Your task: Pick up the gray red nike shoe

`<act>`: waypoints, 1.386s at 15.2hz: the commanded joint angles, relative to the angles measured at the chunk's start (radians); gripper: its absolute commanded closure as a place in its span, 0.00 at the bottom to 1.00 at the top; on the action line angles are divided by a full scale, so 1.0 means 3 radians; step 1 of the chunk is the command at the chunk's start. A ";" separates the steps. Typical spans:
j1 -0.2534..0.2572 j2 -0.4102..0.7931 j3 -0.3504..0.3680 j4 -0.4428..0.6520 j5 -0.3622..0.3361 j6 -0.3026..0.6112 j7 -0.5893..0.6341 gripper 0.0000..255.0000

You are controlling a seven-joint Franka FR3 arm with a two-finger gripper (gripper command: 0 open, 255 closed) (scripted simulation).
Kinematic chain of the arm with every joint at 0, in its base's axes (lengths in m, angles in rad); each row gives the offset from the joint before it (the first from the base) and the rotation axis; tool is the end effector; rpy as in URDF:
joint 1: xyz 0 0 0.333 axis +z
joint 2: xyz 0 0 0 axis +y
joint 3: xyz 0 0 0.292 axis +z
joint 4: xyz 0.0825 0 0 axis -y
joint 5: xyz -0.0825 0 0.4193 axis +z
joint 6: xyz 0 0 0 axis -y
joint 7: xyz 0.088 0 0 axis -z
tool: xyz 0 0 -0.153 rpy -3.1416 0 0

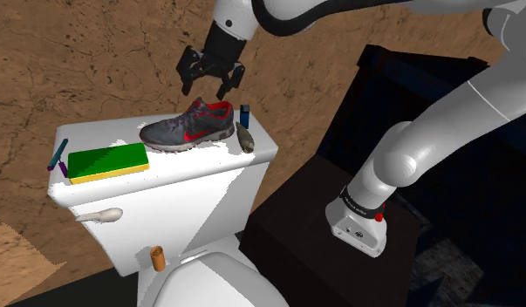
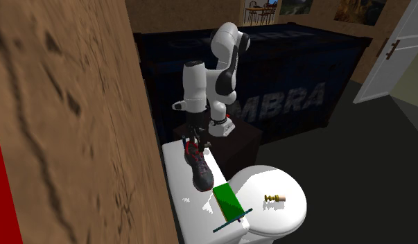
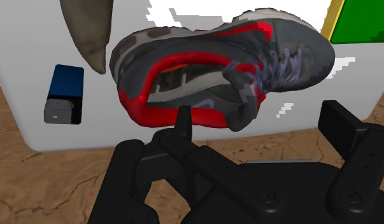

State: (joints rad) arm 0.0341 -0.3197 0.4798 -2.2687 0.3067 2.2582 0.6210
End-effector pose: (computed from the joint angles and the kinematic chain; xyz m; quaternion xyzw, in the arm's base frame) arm 0.4620 0.2842 0.4196 -0.9793 0.1327 -0.0886 0.1243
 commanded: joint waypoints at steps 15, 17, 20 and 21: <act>0.0010 0.0089 0.0054 -0.0165 0.0011 0.0258 0.0005 1.00; 0.0006 0.0081 0.0046 -0.0133 0.0006 0.0218 0.0006 1.00; 0.0002 0.0035 0.0024 -0.0036 -0.0002 0.0077 0.0017 1.00; 0.0000 0.0022 0.0017 -0.0003 -0.0005 0.0031 0.0021 1.00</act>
State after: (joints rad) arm 0.0337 -0.3046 0.4880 -2.2766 0.3042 2.2825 0.6272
